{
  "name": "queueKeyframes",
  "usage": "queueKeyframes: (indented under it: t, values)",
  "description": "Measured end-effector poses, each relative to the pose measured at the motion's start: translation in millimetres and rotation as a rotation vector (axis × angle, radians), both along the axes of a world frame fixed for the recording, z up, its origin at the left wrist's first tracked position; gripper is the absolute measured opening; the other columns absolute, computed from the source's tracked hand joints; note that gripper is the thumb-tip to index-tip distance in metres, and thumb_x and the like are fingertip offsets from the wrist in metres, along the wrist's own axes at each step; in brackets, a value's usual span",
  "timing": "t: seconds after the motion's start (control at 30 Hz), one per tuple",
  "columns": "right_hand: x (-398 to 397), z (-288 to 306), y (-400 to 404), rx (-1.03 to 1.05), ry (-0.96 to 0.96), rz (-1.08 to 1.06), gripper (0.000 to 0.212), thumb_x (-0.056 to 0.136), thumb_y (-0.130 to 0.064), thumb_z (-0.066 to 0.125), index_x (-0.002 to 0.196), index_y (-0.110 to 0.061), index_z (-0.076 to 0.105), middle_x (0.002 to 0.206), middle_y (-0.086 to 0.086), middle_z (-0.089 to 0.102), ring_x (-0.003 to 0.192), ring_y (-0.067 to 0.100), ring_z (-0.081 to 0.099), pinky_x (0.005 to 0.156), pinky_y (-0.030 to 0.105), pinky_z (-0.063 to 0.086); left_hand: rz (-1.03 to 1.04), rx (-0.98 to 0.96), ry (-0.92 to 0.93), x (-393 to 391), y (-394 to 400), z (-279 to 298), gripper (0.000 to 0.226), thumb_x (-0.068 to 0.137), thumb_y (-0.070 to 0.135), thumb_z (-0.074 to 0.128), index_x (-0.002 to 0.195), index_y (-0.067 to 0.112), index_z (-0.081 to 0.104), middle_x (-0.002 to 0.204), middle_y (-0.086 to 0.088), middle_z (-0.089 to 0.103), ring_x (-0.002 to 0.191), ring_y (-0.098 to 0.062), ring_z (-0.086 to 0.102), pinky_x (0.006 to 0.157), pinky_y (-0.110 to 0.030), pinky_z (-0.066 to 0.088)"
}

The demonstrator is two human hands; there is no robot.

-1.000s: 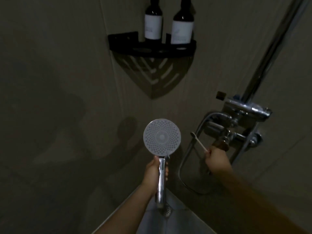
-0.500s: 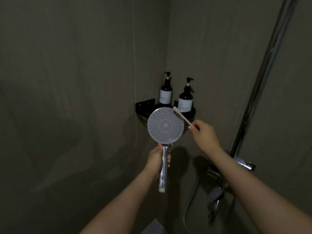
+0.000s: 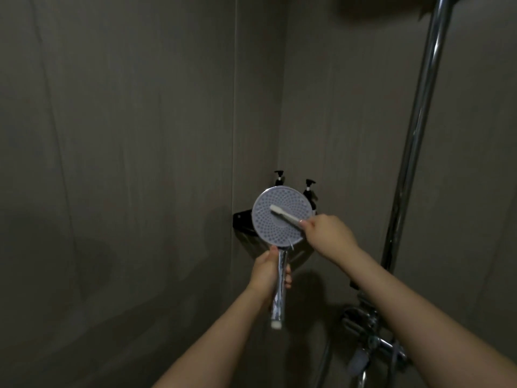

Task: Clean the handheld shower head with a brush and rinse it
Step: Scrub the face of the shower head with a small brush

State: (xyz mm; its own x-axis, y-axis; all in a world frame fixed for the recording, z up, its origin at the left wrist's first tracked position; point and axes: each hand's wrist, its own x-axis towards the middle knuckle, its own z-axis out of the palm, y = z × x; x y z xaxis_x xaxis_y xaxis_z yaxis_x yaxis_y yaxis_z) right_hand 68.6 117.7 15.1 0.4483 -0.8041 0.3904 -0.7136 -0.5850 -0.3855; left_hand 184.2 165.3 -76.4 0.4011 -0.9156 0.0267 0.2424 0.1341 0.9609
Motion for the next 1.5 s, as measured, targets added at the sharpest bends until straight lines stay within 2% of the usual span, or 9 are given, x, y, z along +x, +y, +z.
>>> queueKeyframes:
  t: [0.17,0.33,0.5,0.6,0.9,1.07,1.2,1.33,1.5]
  values:
    - [6,16,19,-0.115,0.040,-0.080,0.037,0.098,-0.035,0.032,0.082,-0.015,0.060,0.066,0.000,0.053,0.052,0.013,0.048,0.045,0.022,0.035,0.014,0.000,-0.052,2,14,13,0.035,0.099,0.037,0.032,0.090,0.009,0.052,0.058,-0.006,0.049,0.038,-0.012,0.043,0.039,-0.018,0.038]
    - [8,25,31,-0.158,0.007,-0.179,0.044,0.098,-0.038,0.030,0.095,-0.010,0.063,0.083,0.010,0.061,0.067,0.023,0.049,0.060,0.027,0.039,0.021,-0.011,-0.118,6,25,17,0.035,0.099,0.036,0.034,0.084,0.009,0.050,0.057,-0.007,0.049,0.034,-0.012,0.042,0.037,-0.017,0.036]
    - [19,18,52,-0.270,0.131,-0.106,0.042,0.099,-0.036,0.028,0.100,-0.011,0.062,0.082,0.009,0.062,0.066,0.024,0.055,0.050,0.023,0.034,0.015,-0.053,-0.178,9,33,24,0.036,0.100,0.032,0.031,0.075,0.013,0.049,0.056,-0.006,0.048,0.032,-0.009,0.042,0.036,-0.016,0.036]
    - [10,36,52,-0.210,-0.019,-0.197,0.043,0.099,-0.035,0.030,0.104,-0.008,0.063,0.090,0.015,0.065,0.079,0.030,0.061,0.059,0.027,0.041,0.003,-0.048,-0.209,13,39,32,0.036,0.099,0.034,0.034,0.074,0.014,0.048,0.057,-0.006,0.050,0.033,-0.009,0.044,0.036,-0.017,0.037]
    - [2,56,62,-0.232,-0.095,-0.253,0.044,0.099,-0.036,0.031,0.104,-0.006,0.063,0.106,0.021,0.066,0.098,0.037,0.063,0.077,0.037,0.049,-0.016,-0.104,-0.178,12,47,59,0.033,0.099,0.036,0.033,0.082,0.014,0.050,0.057,-0.005,0.049,0.035,-0.009,0.043,0.036,-0.018,0.037]
    - [10,48,82,-0.306,0.051,-0.153,0.042,0.099,-0.036,0.029,0.105,-0.009,0.062,0.105,0.017,0.066,0.098,0.035,0.063,0.077,0.037,0.049,-0.027,-0.128,-0.202,8,51,69,0.035,0.099,0.036,0.032,0.081,0.013,0.050,0.058,-0.004,0.050,0.036,-0.009,0.044,0.038,-0.018,0.037]
    - [0,67,78,-0.278,-0.099,-0.275,0.045,0.099,-0.036,0.029,0.107,-0.007,0.062,0.107,0.020,0.066,0.099,0.037,0.063,0.079,0.039,0.049,-0.036,-0.111,-0.268,7,56,73,0.031,0.099,0.033,0.033,0.081,0.012,0.047,0.058,-0.005,0.049,0.035,-0.009,0.044,0.036,-0.017,0.037]
    - [15,54,95,-0.388,0.102,-0.114,0.038,0.099,-0.033,0.029,0.106,-0.011,0.060,0.103,0.013,0.067,0.094,0.032,0.065,0.072,0.033,0.047,-0.037,-0.117,-0.302,5,61,76,0.032,0.100,0.033,0.032,0.081,0.013,0.049,0.059,-0.005,0.050,0.037,-0.009,0.045,0.038,-0.018,0.038]
    - [-1,71,89,-0.333,-0.035,-0.287,0.044,0.099,-0.035,0.028,0.107,-0.008,0.061,0.107,0.018,0.067,0.098,0.035,0.063,0.075,0.035,0.048,-0.043,-0.086,-0.346,8,66,78,0.032,0.099,0.035,0.034,0.077,0.016,0.047,0.060,-0.005,0.051,0.039,-0.011,0.046,0.040,-0.019,0.039]
